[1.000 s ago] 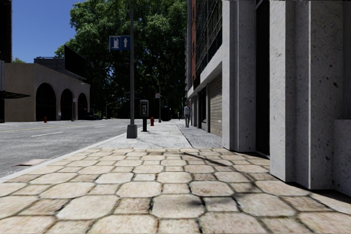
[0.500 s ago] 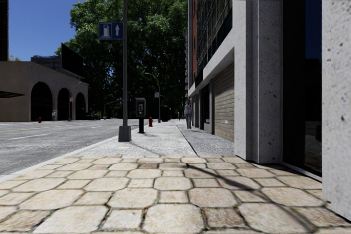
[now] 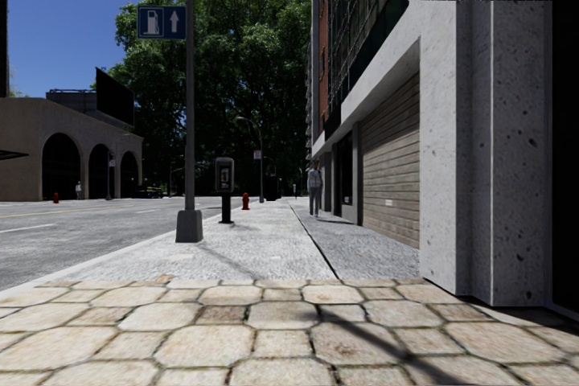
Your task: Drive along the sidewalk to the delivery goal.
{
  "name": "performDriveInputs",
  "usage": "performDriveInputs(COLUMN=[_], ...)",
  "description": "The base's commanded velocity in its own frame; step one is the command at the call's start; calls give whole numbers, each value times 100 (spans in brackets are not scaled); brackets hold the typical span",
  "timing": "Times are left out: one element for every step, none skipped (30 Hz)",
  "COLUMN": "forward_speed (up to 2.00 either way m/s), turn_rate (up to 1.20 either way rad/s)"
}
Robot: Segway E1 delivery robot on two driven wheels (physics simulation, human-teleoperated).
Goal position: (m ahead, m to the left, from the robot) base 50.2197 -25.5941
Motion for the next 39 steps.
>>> performDriveInputs(forward_speed=[200,200,200,200,200,200,200,200,200,200,200,200,200,200,200,200,200,200,200,200,200,200,200,200,200,200,200,200,200,200,200,200,200,200,200,200,200,200,200], turn_rate=[0,0,0,0,0,0,0,0,0,0,0,0,0,0,45,73,85,71,0,0,0,0,0,0,0,0,0,0,0,0,0,0,0,0,0,0,0,69,69])
